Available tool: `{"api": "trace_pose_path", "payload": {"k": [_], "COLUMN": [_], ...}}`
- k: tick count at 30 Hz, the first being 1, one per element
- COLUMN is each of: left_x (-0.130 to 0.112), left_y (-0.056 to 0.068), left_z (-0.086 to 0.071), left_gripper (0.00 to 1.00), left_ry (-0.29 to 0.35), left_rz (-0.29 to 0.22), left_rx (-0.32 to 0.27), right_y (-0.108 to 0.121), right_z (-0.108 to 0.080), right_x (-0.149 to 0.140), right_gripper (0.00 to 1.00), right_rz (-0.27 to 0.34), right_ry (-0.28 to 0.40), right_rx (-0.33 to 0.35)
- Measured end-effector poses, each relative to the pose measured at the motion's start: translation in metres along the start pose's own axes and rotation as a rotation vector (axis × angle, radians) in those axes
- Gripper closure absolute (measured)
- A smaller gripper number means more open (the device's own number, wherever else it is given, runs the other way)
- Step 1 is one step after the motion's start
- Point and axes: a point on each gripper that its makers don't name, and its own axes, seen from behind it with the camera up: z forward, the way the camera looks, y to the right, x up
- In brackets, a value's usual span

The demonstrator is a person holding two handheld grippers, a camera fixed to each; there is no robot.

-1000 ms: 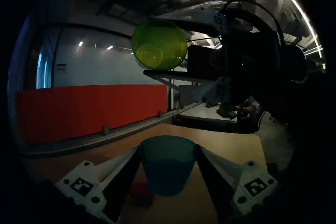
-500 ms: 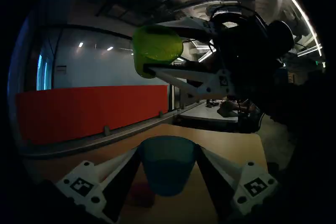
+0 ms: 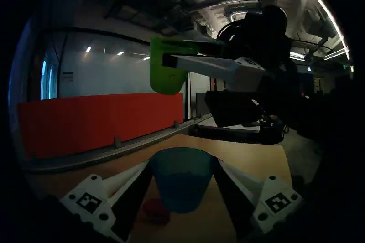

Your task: Pour water

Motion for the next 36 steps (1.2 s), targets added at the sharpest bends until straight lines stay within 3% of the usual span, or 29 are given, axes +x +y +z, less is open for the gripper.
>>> {"api": "trace_pose_path", "payload": {"k": [8, 12, 22, 36], "left_x": [0.001, 0.001, 0.003, 0.002], "left_y": [-0.002, -0.003, -0.007, -0.03], "left_z": [-0.001, -0.001, -0.004, -0.021], "left_gripper": [0.11, 0.11, 0.11, 0.12], "left_ry": [0.0, -0.001, -0.005, -0.016], "left_rz": [0.002, 0.005, 0.015, 0.025], "left_rx": [0.005, 0.007, 0.025, 0.085], "right_y": [-0.006, -0.007, -0.006, 0.003], "right_z": [-0.003, -0.004, -0.008, -0.031], "right_x": [0.004, 0.004, -0.005, -0.038], "right_gripper": [0.09, 0.09, 0.09, 0.09], "right_rz": [0.307, 0.411, 0.46, 0.495], "right_ry": [-0.003, -0.014, -0.031, -0.07], "right_rx": [0.044, 0.061, 0.054, 0.015]}}
